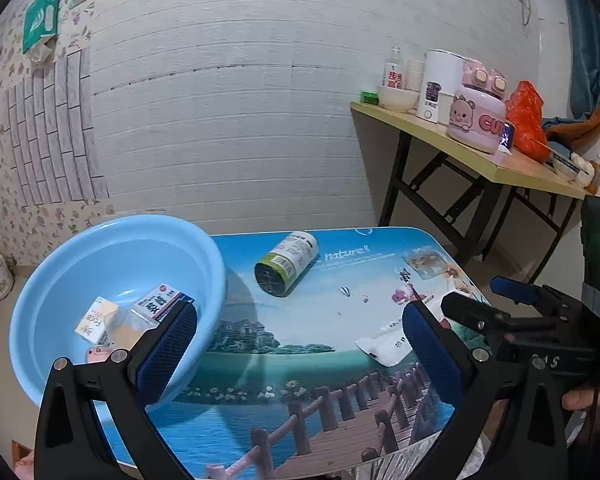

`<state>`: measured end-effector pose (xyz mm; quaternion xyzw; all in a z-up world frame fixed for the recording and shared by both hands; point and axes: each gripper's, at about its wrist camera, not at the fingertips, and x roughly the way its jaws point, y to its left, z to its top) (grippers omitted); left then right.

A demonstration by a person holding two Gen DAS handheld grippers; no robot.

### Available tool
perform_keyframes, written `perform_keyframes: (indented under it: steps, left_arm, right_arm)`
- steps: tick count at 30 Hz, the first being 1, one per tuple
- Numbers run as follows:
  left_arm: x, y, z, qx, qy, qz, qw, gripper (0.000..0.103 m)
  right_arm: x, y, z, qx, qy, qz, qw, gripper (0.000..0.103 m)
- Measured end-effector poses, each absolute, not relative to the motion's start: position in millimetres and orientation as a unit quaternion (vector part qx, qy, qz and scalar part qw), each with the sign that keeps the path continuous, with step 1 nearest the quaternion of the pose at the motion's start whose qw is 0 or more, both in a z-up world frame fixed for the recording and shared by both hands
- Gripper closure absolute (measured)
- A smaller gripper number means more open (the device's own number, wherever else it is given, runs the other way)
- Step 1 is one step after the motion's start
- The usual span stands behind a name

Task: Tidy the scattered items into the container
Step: 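Move both grippers back over the table toward the white packet and snack bag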

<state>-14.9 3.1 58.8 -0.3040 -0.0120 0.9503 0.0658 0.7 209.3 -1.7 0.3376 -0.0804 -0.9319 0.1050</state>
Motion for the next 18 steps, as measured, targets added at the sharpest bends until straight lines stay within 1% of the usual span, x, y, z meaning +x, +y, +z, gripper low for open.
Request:
perform_keyframes:
  steps: [18]
  left_arm:
    - [-24.6,22.6,48.5,-0.311,-0.012,0.947,0.077,0.0]
  right_arm:
    - [-3.0,243.2,-7.1,0.339,-0.099,-0.933,0.072,0.0]
